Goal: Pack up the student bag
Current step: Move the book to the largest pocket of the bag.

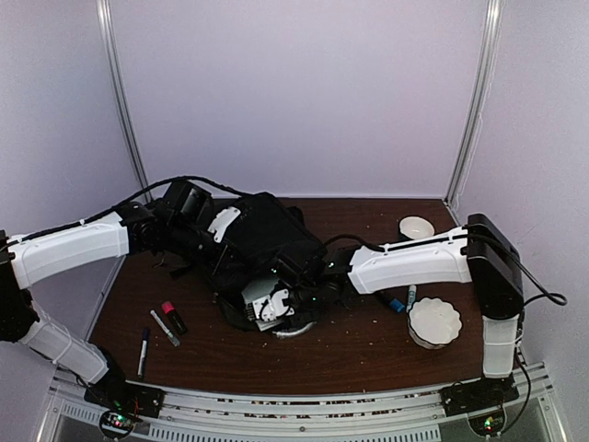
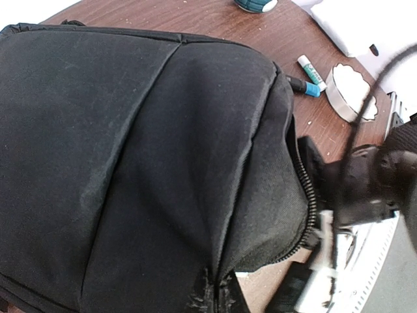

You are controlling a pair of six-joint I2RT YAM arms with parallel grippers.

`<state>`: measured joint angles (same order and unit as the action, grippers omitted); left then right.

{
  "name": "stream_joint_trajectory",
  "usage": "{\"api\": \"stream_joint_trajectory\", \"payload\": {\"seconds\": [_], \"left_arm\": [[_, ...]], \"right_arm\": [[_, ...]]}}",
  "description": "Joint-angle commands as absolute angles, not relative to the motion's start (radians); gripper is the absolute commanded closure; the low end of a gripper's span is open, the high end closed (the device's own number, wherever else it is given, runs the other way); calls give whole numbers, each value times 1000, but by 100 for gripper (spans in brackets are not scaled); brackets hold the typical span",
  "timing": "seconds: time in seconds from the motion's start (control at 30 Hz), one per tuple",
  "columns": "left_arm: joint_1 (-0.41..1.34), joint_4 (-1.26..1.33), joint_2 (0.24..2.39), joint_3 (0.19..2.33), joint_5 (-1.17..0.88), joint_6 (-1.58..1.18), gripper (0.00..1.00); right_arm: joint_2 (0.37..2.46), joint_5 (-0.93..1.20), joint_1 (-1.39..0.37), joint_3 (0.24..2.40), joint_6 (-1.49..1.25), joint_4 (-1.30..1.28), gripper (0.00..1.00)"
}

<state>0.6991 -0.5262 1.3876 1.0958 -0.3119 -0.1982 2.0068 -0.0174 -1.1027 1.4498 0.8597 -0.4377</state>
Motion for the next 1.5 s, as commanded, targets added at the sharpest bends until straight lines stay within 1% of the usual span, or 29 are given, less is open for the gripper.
{"api": "stream_joint_trajectory", "payload": {"seconds": [0.0, 0.17, 0.3, 0.4, 0.53, 0.63, 0.77, 0.83, 1.07, 1.23, 1.33, 1.47], "left_arm": [[692, -464, 1345, 1146, -367, -179, 100], [692, -465, 1334, 1143, -389, -172, 100], [692, -465, 1324, 1140, -397, -165, 100], [692, -469, 1316, 1141, -387, -162, 100], [692, -478, 1313, 1145, -370, -156, 100], [692, -480, 1315, 1141, -362, -152, 100], [692, -480, 1319, 1138, -359, -146, 100], [692, -480, 1320, 1137, -360, -144, 100], [692, -476, 1316, 1137, -371, -145, 100], [693, -489, 1315, 1150, -370, -142, 100], [692, -489, 1314, 1154, -379, -140, 100], [692, -490, 1315, 1155, -396, -139, 100]], "right_arm": [[2060, -107, -1072, 1543, 741, -348, 55], [2116, -187, -1060, 1578, 730, -283, 63], [2155, -276, -1056, 1554, 779, -148, 65], [2175, -300, -1049, 1532, 803, -49, 66], [2164, -285, -1048, 1517, 823, -40, 63], [2089, -205, -1049, 1467, 818, -86, 61], [1990, -31, -1049, 1417, 837, -213, 59], [1982, -9, -1052, 1414, 840, -248, 58], [2040, -63, -1052, 1435, 847, -253, 50], [2073, -37, -1054, 1454, 881, -276, 45], [2103, -65, -1056, 1477, 882, -270, 45], [2164, -217, -1053, 1535, 849, -193, 52]]}}
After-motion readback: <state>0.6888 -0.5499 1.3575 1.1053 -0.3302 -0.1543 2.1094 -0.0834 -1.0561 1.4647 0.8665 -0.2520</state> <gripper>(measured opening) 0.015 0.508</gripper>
